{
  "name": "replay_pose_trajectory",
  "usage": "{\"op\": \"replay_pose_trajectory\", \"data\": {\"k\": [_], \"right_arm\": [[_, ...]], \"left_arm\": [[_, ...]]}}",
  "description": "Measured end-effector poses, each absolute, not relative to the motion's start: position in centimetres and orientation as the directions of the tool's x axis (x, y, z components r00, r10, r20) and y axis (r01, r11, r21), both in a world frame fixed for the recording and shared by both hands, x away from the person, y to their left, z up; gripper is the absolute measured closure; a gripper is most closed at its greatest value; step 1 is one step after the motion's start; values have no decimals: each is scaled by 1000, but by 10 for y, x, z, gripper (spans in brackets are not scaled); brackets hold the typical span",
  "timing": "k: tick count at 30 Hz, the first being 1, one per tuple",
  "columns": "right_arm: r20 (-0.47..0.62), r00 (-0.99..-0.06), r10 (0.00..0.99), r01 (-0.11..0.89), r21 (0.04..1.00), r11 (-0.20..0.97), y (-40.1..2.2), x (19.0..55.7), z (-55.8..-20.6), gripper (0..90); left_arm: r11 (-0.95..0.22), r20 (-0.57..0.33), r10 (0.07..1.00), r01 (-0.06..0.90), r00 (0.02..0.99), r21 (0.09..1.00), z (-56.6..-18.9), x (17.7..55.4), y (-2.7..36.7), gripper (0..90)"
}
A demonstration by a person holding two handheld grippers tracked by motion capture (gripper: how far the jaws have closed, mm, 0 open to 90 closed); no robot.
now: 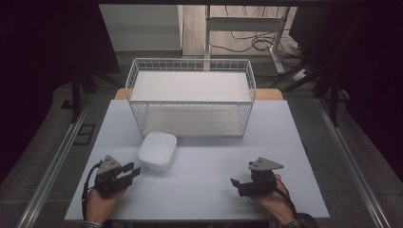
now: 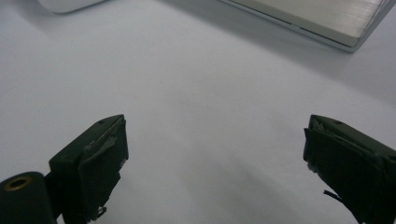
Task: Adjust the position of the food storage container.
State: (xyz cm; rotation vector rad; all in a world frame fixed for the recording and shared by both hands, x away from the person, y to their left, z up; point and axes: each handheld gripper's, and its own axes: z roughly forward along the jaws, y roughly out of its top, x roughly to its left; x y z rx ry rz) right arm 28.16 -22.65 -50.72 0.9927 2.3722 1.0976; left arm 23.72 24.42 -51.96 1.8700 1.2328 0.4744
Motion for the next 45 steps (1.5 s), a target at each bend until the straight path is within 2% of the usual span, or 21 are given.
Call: {"op": "replay_pose_trajectory", "data": {"k": [3,4,7,12,23,32,45], "right_arm": [[5,-714,700,458,759,462,-225,282,-509,113],[5,-714,700,458,759,462,-225,282,-509,113],[2,-721,693,448,763,465,-223,282,-509,121],[-2,-724,690,445,763,469,-222,282,-510,129],[-22,-727,686,439,753,489,-222,285,-511,148],[-34,-737,675,421,758,498,-223,283,-510,148],[-23,-744,668,414,769,487,-225,284,-510,164]], "left_arm": [[-192,-89,899,568,429,800,-521,242,248,758],[-191,-87,902,570,424,799,-522,244,249,758],[-183,-88,906,569,414,802,-524,252,255,843],[-195,-67,909,563,411,803,-529,261,256,900],[-226,-67,893,573,444,788,-536,286,247,900],[-252,-89,861,574,500,779,-534,281,236,900],[-391,-53,751,509,658,767,-527,265,187,900]]}}
